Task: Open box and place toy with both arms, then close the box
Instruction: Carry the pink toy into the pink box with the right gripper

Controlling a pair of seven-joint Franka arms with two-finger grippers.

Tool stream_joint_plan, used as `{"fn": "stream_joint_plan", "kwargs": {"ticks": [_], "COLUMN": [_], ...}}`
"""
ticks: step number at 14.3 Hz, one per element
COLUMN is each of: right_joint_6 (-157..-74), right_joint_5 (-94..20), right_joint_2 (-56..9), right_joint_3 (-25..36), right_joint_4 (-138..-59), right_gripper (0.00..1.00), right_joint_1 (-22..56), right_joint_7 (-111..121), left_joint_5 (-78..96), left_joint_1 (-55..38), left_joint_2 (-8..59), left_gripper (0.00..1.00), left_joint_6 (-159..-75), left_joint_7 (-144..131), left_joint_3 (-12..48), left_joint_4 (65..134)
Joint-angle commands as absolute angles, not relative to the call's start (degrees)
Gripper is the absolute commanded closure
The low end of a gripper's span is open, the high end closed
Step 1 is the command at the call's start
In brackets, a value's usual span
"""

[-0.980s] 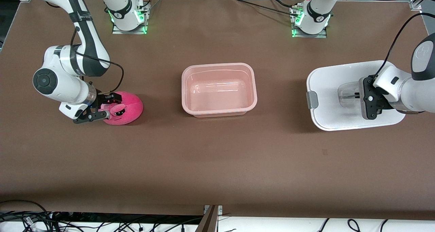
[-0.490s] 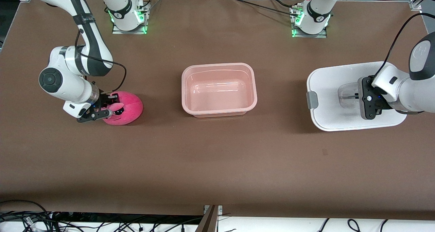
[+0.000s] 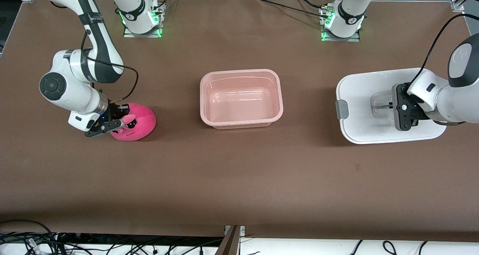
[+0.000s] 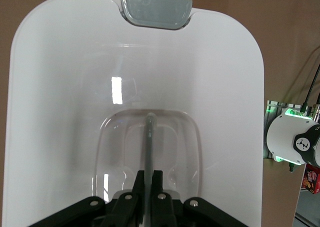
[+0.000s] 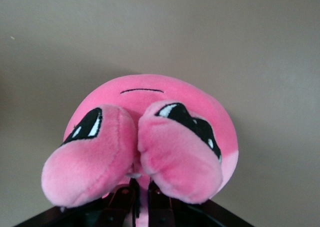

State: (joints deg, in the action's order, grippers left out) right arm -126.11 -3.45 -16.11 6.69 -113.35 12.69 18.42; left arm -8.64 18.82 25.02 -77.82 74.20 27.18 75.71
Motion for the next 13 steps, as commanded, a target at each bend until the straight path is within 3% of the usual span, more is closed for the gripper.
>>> {"fn": "stream_joint_plan", "kwargs": {"ticks": [1,5,13], "right_joint_6": [-117.4,-100.5,-99.7], "right_joint_5": [-2.6,-1.1,0.5], "right_joint_2": [-14.5,-15.3,-19.1], "right_joint_3": [5.6,2.1,1.8], "right_joint_4": [-106.6,-92.2,-84.0], "right_gripper": [1.0,1.0,1.0], "right_joint_1": [13.9,19.7,38.8], "right_joint_7": [22.0,22.9,39.0], "left_joint_5": [-10.0,-10.0,-9.8], "left_joint_1": [18.5,18.2,17.9], "left_joint_2": [24.8,24.6,24.6], "left_gripper": [1.0,1.0,1.0], "left_joint_6": [-77.4,-77.3,-77.3], "left_joint_7": [74.4,73.7,73.5], "left_joint_3": [27.6,27.6,27.8], "left_joint_4": [74.6,74.6,74.5]}}
